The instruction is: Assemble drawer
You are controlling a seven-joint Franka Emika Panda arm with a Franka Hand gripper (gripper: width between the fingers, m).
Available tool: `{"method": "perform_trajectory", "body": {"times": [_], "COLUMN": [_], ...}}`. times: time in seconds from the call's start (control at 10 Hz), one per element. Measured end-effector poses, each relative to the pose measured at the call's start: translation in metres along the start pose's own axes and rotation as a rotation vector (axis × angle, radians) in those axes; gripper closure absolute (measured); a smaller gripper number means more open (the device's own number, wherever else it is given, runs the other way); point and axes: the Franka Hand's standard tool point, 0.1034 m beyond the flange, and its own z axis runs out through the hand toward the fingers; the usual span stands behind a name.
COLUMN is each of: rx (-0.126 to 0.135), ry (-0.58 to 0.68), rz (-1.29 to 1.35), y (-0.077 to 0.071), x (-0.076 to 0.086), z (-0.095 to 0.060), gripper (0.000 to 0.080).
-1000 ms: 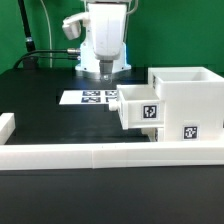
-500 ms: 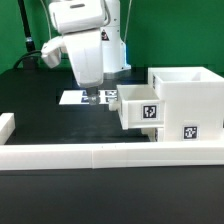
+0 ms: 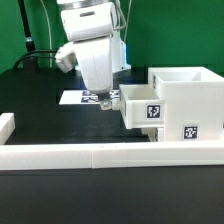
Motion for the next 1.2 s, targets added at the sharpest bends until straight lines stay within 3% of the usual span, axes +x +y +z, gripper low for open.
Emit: {"method": "perform_trajectory", "body": {"times": [0.2,0.5,1.2], "rx": [0.005,0.009,0.020], "ry": [0.003,0.002,0.003], "rz": [0.051,0.096,0.123], "y": [-0.001,-0.001,-0.003], "x": [0.019,0.034,0.047], "z": [0.003,0.005,0.008], "gripper": [0.0150,0.0150,0.0150]}}
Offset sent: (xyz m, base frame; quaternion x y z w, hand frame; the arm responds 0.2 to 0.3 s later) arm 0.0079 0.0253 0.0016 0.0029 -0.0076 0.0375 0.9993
